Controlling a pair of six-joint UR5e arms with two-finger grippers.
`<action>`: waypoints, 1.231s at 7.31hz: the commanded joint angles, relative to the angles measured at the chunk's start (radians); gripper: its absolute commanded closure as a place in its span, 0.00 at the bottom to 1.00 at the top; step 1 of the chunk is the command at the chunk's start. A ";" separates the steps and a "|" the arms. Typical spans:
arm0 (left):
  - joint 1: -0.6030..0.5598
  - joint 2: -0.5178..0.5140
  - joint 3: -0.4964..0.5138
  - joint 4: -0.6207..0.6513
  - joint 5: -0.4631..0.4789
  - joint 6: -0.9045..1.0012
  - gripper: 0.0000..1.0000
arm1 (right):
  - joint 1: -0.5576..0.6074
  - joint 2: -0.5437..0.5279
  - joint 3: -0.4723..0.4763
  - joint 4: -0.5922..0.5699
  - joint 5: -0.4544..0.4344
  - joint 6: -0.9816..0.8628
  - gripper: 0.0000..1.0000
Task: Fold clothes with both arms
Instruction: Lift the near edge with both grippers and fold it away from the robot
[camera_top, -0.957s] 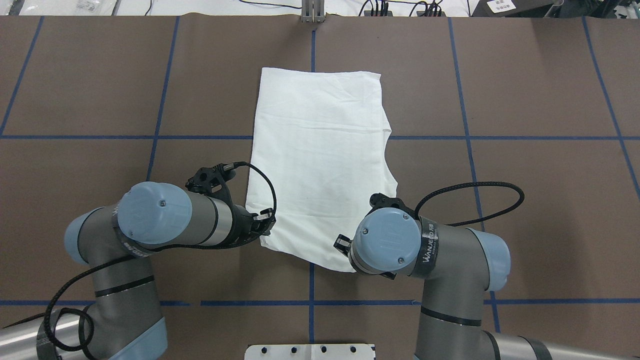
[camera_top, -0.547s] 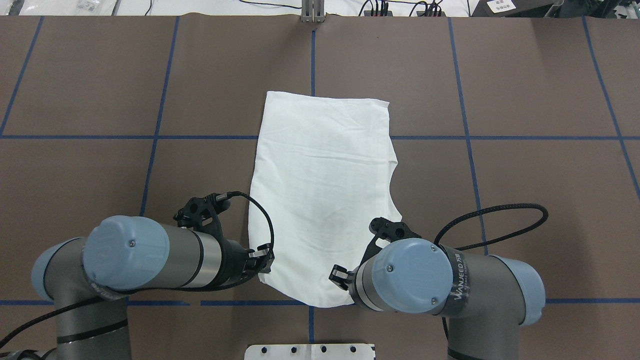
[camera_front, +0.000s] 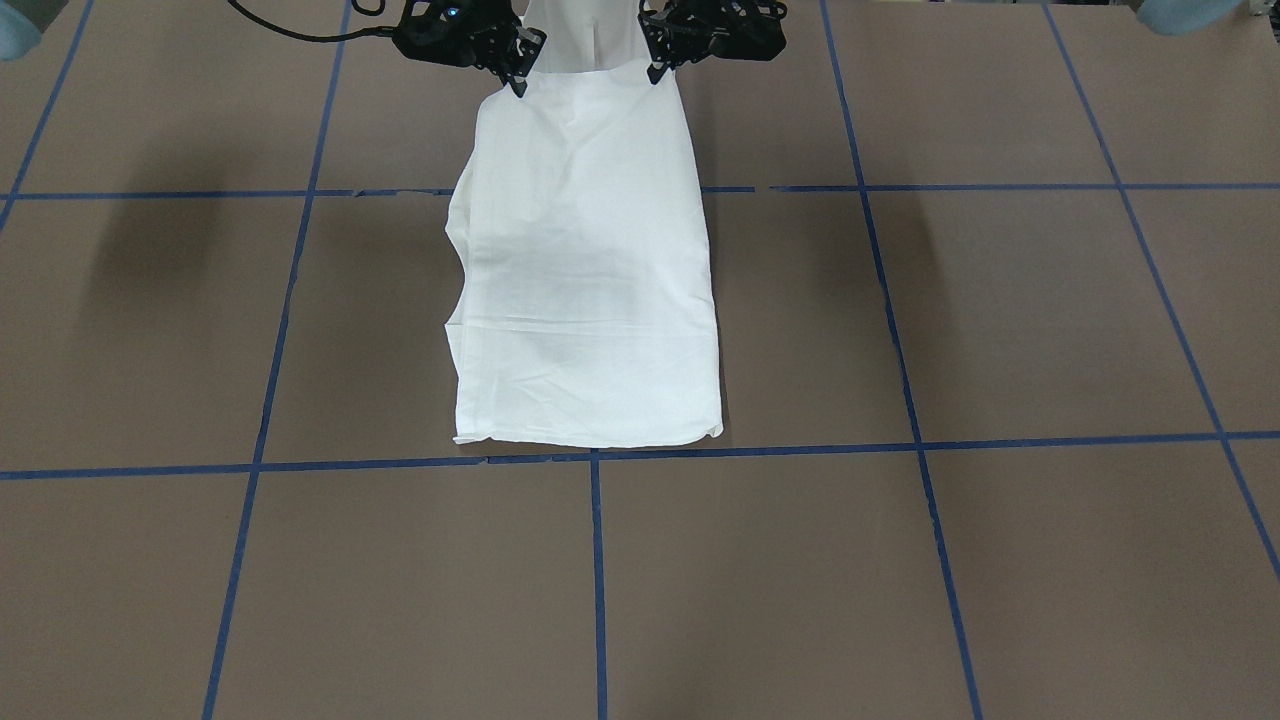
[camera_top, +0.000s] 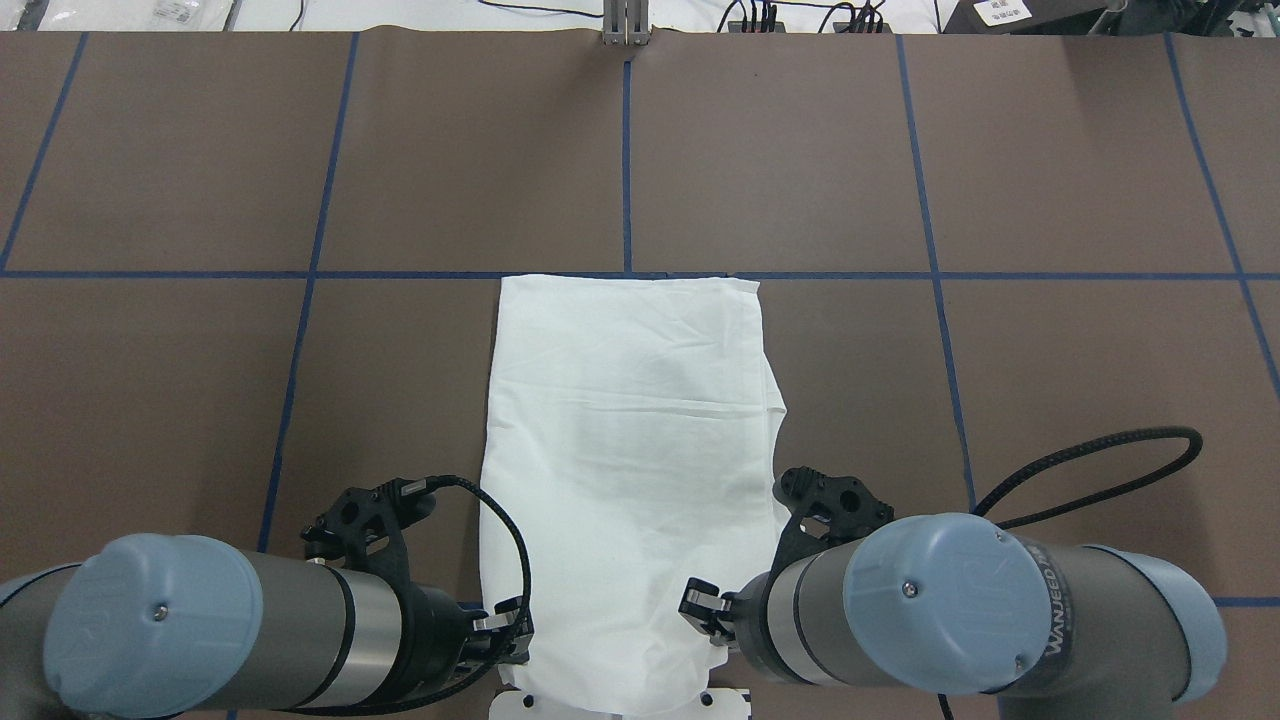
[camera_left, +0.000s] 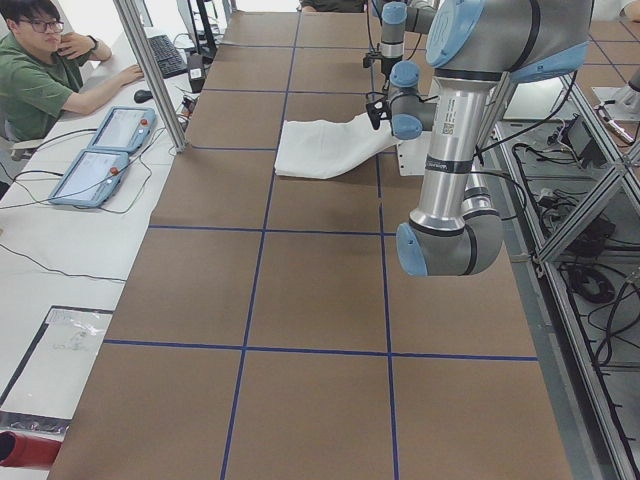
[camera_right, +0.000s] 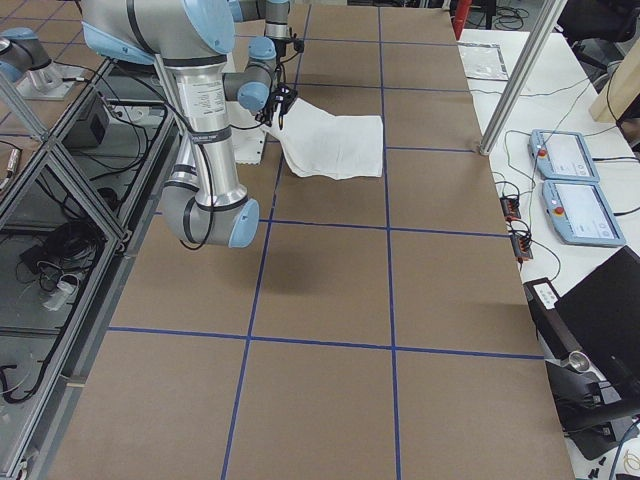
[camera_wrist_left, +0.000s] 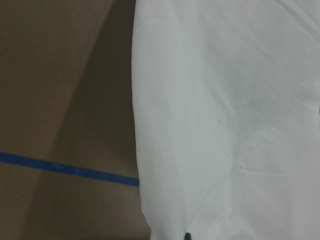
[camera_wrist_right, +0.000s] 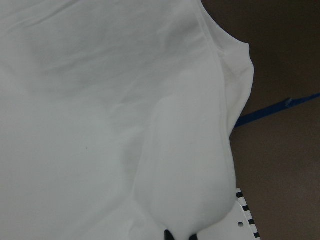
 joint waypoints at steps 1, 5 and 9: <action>-0.144 -0.016 0.003 0.005 -0.027 0.093 1.00 | 0.120 0.036 -0.050 0.006 -0.004 -0.030 1.00; -0.387 -0.156 0.271 -0.057 -0.168 0.142 1.00 | 0.357 0.160 -0.229 0.003 0.078 -0.102 1.00; -0.466 -0.236 0.438 -0.166 -0.168 0.143 1.00 | 0.443 0.281 -0.421 0.003 0.129 -0.098 1.00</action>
